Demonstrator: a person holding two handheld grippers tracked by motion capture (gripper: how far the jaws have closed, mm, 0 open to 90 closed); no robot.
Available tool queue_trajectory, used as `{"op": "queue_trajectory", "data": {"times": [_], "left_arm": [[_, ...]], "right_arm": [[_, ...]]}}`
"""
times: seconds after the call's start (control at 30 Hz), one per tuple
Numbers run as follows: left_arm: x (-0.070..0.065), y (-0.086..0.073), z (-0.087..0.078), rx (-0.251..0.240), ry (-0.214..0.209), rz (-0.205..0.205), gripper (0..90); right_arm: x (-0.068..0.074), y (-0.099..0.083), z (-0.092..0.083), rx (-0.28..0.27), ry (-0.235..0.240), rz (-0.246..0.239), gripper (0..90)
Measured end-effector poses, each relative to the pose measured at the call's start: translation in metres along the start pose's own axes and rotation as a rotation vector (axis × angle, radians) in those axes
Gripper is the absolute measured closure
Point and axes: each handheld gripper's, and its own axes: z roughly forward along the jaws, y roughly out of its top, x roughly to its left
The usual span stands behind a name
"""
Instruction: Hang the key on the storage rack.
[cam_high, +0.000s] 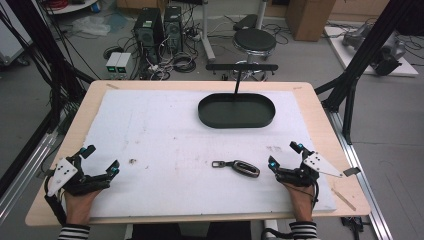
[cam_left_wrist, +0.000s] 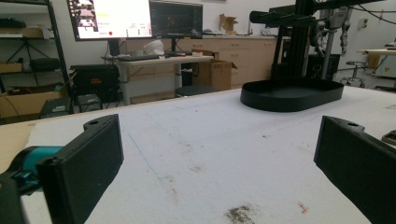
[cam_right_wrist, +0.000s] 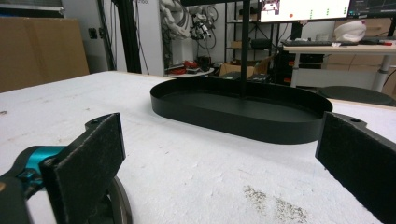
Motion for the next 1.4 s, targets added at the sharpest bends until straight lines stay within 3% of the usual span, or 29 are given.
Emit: {"op": "queue_trajectory", "data": {"times": [0.13,0.33,0.43,0.9,0.97,1.0,1.07,1.1,1.13,1.3,1.33,1.37,1.4], "left_arm": [[0.0,0.0,0.0,0.0,-0.001,0.007,1.8],[0.0,0.0,0.0,0.002,-0.002,0.005,1.8],[0.0,0.0,0.0,-0.001,-0.001,0.004,1.8],[0.0,0.0,-0.001,-0.001,-0.002,0.006,1.8],[0.0,0.0,0.0,-0.002,-0.001,0.004,1.8],[0.0,0.0,-0.001,-0.001,-0.001,0.006,1.8],[0.0,0.0,-0.001,-0.001,-0.002,0.006,1.8],[0.0,0.0,-0.001,-0.001,-0.002,0.006,1.8],[0.0,0.0,-0.001,-0.002,-0.002,0.007,1.8],[-0.001,0.0,-0.001,-0.003,-0.003,0.009,1.8],[-0.001,0.0,-0.001,-0.003,-0.003,0.01,1.8],[-0.001,0.0,-0.001,-0.003,-0.003,0.01,1.8],[-0.001,0.0,-0.001,-0.004,-0.003,0.01,1.8]], "right_arm": [[-0.002,0.0,-0.001,-0.004,0.001,0.018,0.3],[-0.001,0.0,-0.002,-0.019,-0.001,-0.003,0.3],[-0.001,0.0,-0.002,-0.017,-0.004,0.009,0.3],[-0.004,0.01,0.0,0.035,0.001,-0.002,0.3],[-0.005,0.017,0.0,0.067,0.008,-0.001,0.3],[-0.007,0.024,0.002,0.119,0.008,-0.035,0.3],[-0.007,0.032,0.004,0.165,0.022,-0.046,0.3],[-0.007,0.032,0.004,0.165,0.022,-0.046,0.3],[-0.007,0.042,0.008,0.201,0.043,-0.068,0.3],[-0.005,0.058,0.017,0.266,0.086,-0.128,0.3],[-0.003,0.065,0.023,0.317,0.115,-0.146,0.3],[-0.003,0.065,0.023,0.317,0.115,-0.146,0.3],[-0.002,0.068,0.027,0.351,0.135,-0.163,0.3]]}}
